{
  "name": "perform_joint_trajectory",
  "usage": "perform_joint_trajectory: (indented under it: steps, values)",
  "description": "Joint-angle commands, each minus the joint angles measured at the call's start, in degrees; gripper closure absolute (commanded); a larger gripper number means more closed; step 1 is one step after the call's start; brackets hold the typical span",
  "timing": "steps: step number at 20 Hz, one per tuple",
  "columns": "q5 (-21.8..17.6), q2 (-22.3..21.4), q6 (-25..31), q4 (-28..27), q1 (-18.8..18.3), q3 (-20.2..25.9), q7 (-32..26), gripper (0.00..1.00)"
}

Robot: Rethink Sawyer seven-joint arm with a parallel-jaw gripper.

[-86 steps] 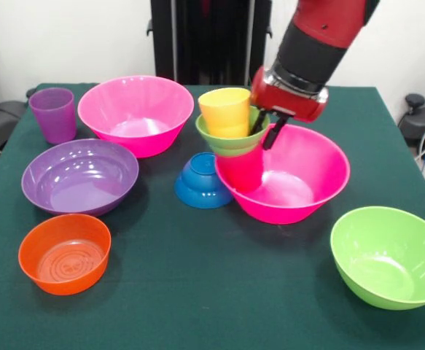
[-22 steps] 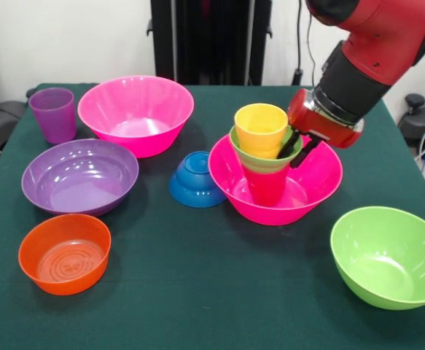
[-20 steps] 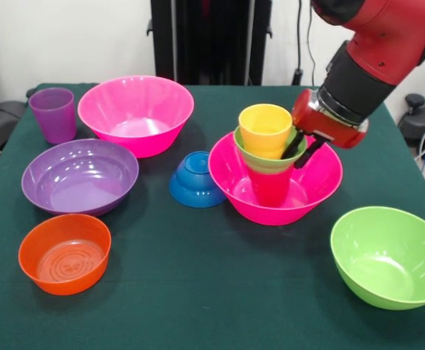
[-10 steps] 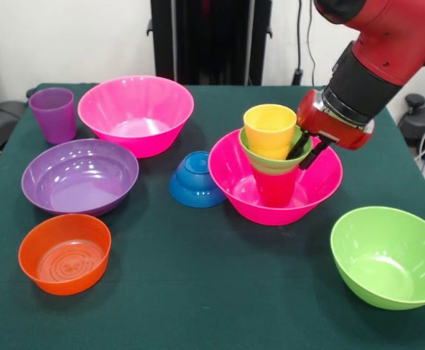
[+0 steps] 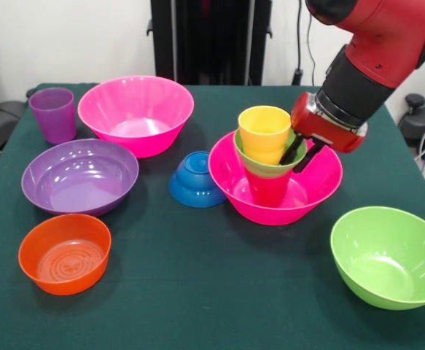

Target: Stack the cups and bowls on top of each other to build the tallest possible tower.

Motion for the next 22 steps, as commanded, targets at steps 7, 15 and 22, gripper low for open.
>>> perform_joint_trajectory:
  steps: [7, 15, 22]
  values:
    - [1.8, 2.4, -2.6, 0.9, 0.1, 3.1, 10.0, 1.00]
    - [2.2, 2.5, -3.7, 0.9, 0.4, 2.6, 10.5, 0.00]
    - [2.3, 2.5, -3.3, 1.2, 0.4, 2.6, 10.2, 0.00]
